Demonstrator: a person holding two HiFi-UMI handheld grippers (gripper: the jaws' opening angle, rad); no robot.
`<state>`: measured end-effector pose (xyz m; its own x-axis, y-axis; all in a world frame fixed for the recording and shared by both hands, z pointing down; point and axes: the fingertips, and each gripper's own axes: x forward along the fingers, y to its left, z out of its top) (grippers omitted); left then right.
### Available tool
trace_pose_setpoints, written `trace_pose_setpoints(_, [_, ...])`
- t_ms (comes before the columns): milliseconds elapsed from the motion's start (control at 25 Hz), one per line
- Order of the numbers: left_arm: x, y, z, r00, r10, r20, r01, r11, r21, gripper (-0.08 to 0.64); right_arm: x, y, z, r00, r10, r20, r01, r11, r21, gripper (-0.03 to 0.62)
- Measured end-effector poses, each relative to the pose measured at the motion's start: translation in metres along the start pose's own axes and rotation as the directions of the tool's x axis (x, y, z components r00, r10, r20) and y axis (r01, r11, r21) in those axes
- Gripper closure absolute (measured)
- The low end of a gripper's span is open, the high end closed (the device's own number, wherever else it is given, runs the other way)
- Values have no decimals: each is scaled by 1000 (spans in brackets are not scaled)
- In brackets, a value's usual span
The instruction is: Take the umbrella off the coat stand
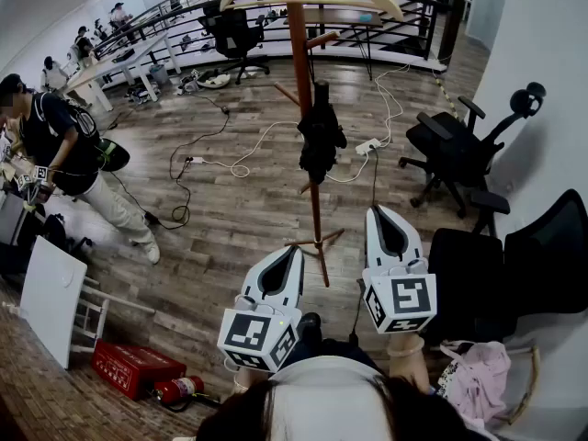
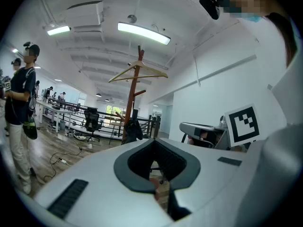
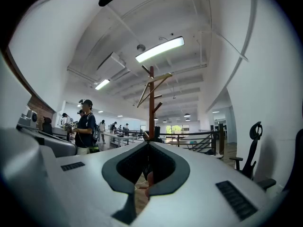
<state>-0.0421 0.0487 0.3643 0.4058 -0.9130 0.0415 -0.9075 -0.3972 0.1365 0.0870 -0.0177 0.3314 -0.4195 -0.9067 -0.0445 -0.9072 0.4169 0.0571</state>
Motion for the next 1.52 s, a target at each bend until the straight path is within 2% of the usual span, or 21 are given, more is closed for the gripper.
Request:
trace_pose_setpoints(280, [11, 13, 2, 1000, -13, -2, 13, 1000, -4, 552, 14, 3, -1, 1000, -1, -2, 1, 1000, 22, 554])
trace_pose_setpoints(520, [29, 28, 7, 1000, -30, -4, 30, 1000, -5, 551, 33, 3, -1, 1000, -4, 5, 4, 997, 79, 554])
trace_pose_setpoints(840, [56, 41, 11, 999, -53, -1, 53, 999, -5, 551, 59, 2, -2, 1000, 18, 4, -19, 998, 62, 554])
trace_pose_setpoints(1120, [73, 57, 11, 997, -75, -5, 75, 997, -11, 551, 83, 3, -7, 1000, -7, -11, 8, 1000, 9, 552])
trace_pose_setpoints(1520, [92, 79, 15, 995, -104, -10, 104, 995, -12, 551, 113, 3, -11, 999, -24, -37, 25, 1000, 10, 552])
